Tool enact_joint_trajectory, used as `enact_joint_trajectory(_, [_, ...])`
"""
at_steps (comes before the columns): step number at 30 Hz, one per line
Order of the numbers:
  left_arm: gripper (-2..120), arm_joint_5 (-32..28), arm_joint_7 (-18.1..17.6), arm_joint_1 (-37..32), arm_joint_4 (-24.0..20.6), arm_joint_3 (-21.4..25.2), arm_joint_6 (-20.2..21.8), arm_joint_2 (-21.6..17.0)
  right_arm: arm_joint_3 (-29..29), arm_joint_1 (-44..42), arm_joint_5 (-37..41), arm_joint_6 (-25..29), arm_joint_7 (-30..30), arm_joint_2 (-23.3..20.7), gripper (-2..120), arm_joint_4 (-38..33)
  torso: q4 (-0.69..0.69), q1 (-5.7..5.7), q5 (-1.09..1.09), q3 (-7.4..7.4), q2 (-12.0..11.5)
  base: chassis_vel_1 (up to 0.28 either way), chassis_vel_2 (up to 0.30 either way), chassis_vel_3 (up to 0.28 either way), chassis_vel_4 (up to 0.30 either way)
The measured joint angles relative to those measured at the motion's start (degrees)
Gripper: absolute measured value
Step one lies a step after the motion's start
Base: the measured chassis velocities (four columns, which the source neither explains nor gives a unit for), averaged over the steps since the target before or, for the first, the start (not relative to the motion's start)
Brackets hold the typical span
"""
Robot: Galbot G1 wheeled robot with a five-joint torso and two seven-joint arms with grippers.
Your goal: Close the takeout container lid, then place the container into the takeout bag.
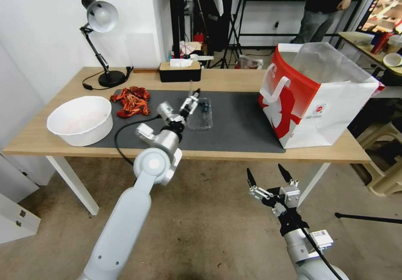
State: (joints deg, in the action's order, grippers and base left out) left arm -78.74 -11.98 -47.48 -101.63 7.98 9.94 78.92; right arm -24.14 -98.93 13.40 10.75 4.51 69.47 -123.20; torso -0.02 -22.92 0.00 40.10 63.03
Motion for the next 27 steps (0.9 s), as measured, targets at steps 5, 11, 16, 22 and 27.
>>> enact_joint_trajectory(5, [97, -0.7, -3.7, 2.7, 3.3, -3.4, 1.9, 0.3, -0.3, 0.2, 1.5, 0.0, -0.9, 0.1, 100, -0.6, 0.00, 0.00, 0.00, 0.00, 0.0, 0.000, 0.000, 0.000, 0.000])
enact_joint_trajectory(11, [80, 1.9, -5.6, 2.9, 4.3, -4.4, 2.4, -0.1, -0.4, 2.5, 5.9, 0.0, -2.8, -0.6, 100, -1.1, 0.01, 0.00, 0.00, 0.00, 0.0, 0.000, 0.000, 0.000, 0.000])
enact_joint_trajectory(16, [62, 5.0, -6.8, 2.4, 4.4, -4.8, 5.1, -1.3, -0.3, 7.9, 15.4, -1.8, -4.6, -2.2, 100, -1.5, 0.03, 0.00, 0.00, 0.01, 0.0, 0.000, 0.000, 0.000, 0.000])
enact_joint_trajectory(22, [40, 6.2, -8.2, 2.0, 4.3, -4.8, 7.7, -1.8, -0.1, 15.2, 28.6, -6.1, -4.5, -4.5, 100, -1.0, 0.02, 0.00, 0.00, 0.01, 0.0, 0.000, 0.000, 0.000, 0.000])
enact_joint_trajectory(27, [21, 6.3, -9.1, 2.0, 4.2, -4.5, 8.3, -1.9, 1.6, 22.7, 40.7, -10.5, -2.5, -6.1, 100, 1.5, 0.01, 0.00, 0.00, 0.01, 0.0, 0.000, 0.000, 0.000, 0.000])
